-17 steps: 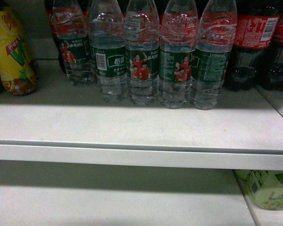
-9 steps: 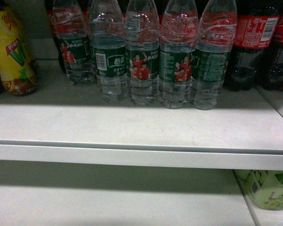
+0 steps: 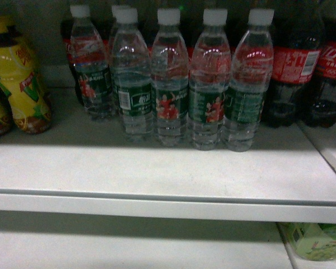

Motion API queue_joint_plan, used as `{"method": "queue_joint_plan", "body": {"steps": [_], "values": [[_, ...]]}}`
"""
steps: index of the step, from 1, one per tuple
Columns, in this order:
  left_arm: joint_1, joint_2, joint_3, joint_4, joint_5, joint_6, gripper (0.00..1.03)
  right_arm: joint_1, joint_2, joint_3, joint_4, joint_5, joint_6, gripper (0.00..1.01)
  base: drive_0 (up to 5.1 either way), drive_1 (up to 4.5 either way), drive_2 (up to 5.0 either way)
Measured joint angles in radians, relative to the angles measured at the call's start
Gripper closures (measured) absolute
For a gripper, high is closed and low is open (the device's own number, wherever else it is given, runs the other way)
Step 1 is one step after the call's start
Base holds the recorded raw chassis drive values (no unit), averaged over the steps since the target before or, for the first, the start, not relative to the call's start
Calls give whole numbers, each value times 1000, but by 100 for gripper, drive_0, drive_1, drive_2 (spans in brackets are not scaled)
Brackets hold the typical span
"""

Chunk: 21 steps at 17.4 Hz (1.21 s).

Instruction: Move water from second to third shelf

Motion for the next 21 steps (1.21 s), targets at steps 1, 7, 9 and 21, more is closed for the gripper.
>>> {"method": "queue_joint_plan", "body": {"steps": [1,7,9,21], "values": [[0,0,0,0,-3,0,5,0,0,0,1,0,0,60,0,0,0],[0,0,0,1,-3,0,5,0,0,0,2,-1,4,60,0,0,0],[0,0,0,0,-1,0,5,0,0,0,2,-1,5,60,0,0,0],[0,0,0,4,-2,0,5,0,0,2,7,-3,7,60,0,0,0]]}}
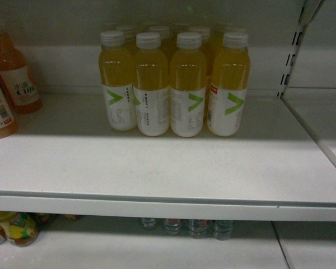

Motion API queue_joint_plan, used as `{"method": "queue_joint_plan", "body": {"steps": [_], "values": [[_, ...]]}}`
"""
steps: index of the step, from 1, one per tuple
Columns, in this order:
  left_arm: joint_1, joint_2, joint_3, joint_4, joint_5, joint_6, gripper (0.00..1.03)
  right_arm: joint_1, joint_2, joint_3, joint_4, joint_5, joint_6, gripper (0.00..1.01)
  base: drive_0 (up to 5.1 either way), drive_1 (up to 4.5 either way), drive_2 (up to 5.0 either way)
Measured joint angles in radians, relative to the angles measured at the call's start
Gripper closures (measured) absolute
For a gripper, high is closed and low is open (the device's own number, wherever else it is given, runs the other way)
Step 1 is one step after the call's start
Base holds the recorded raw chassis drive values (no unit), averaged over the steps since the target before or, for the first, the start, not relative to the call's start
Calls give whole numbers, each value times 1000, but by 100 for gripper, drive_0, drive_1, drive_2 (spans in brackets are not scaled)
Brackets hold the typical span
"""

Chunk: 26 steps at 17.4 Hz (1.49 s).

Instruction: Move water from second to third shelf

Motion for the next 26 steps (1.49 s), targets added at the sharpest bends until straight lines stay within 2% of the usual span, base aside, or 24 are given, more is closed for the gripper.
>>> {"method": "queue_joint_plan", "body": {"steps": [18,26], "values": [[0,0,0,-3,0,0,5,0,0,0,-5,0,0,60,0,0,0],[0,0,0,-3,0,0,5,-5,0,-1,-5,3,0,60,-453,240,240]]}}
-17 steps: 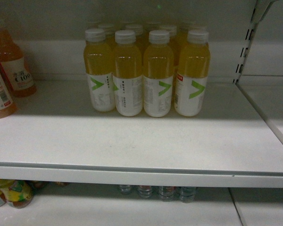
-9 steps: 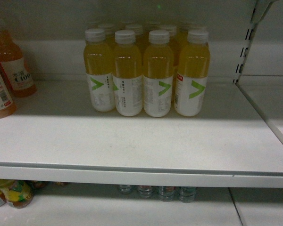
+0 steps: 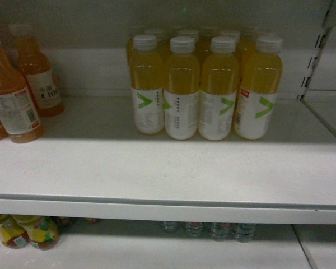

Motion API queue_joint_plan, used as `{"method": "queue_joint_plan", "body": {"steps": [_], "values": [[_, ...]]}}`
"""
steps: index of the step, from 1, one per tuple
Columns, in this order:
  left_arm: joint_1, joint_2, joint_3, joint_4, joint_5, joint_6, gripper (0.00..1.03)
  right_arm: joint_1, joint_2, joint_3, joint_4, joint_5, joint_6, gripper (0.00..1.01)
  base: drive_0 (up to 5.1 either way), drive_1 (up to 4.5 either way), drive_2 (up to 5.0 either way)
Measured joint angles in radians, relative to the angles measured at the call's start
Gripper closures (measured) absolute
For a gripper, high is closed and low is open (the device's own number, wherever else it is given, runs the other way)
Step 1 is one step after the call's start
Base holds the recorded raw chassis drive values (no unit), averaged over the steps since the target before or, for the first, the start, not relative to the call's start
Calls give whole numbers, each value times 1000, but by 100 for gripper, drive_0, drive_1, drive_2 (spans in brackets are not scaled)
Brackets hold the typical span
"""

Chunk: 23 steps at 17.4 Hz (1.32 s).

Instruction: Move water from second to third shelf

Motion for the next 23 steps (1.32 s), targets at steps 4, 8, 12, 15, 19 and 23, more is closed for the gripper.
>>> {"method": "queue_joint_plan", "body": {"steps": [4,8,12,15,19,23], "values": [[0,0,0,1,0,0,5,0,0,0,0,-3,0,60,-500,245,245],[0,0,0,0,-1,0,5,0,0,0,-1,-3,0,60,-492,253,253],[0,0,0,-1,0,0,5,0,0,0,0,-3,0,60,-508,238,238],[0,0,0,1,-1,0,5,0,0,0,0,-3,0,60,-506,239,239],[0,0,0,-1,0,0,5,0,0,0,1,-3,0,60,-496,250,250],[0,0,0,0,0,0,5,0,0,0,1,-4,0,60,-504,241,241]]}}
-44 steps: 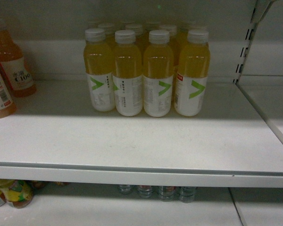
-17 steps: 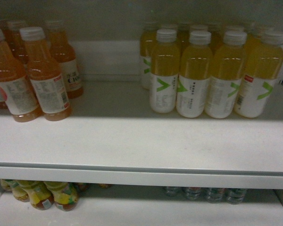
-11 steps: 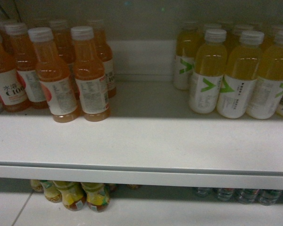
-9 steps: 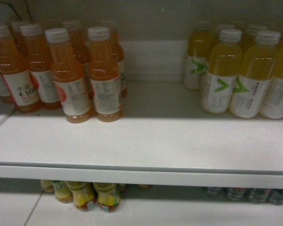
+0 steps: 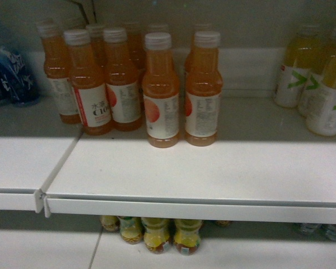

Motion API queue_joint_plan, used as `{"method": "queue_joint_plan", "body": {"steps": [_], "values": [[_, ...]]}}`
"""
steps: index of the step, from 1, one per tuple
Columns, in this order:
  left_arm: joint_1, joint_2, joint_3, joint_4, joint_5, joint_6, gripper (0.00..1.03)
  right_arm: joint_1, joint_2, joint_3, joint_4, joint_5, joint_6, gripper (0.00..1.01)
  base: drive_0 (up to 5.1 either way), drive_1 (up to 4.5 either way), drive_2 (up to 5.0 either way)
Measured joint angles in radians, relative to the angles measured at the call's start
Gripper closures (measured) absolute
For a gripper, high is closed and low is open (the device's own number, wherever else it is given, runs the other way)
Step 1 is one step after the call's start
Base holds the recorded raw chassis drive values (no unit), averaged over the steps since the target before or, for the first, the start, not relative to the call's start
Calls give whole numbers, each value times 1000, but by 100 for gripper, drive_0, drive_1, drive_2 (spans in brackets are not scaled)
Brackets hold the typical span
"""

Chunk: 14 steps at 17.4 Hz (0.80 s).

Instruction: Move water from second to third shelf

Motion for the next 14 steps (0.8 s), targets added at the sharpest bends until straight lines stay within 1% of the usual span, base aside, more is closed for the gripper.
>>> {"method": "queue_joint_plan", "body": {"steps": [14], "values": [[0,0,0,0,0,0,5,0,1,0,-3,0,0,60,-503,242,242]]}}
